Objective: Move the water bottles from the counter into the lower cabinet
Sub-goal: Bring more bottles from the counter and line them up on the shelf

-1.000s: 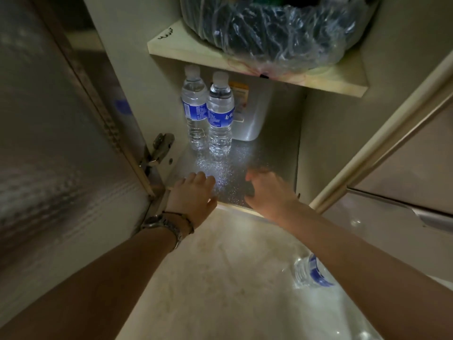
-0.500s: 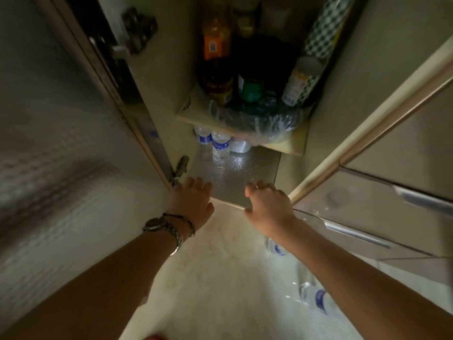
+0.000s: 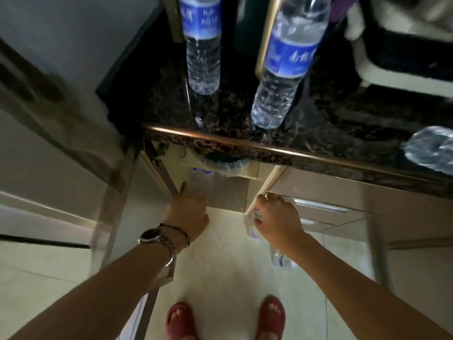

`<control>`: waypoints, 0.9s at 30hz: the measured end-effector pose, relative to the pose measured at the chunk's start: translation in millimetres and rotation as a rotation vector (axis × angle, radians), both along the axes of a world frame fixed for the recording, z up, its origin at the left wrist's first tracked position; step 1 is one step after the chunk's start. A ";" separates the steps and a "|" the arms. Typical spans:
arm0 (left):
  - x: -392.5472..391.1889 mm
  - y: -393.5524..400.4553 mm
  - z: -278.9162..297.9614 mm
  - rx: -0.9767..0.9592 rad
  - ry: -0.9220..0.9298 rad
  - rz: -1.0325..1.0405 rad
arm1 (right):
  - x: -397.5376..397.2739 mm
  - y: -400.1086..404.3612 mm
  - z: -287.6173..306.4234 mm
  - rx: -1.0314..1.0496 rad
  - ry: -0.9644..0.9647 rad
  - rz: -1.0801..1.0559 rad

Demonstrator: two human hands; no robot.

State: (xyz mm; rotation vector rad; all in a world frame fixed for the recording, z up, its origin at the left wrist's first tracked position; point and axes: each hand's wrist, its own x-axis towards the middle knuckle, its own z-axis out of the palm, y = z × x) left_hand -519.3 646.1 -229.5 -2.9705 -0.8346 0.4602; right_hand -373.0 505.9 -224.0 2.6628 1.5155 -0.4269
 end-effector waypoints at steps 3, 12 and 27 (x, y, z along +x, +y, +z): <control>1.5 -5.3 42.0 -0.025 0.009 -0.083 | -4.6 -17.5 41.6 0.015 0.005 -0.112; 19.2 -19.8 167.2 0.020 -0.135 -0.372 | -4.8 -79.8 163.7 0.119 -0.008 -0.460; 133.9 -163.5 255.5 -0.021 -0.181 -0.517 | 69.0 -257.8 277.2 0.311 -0.053 -0.746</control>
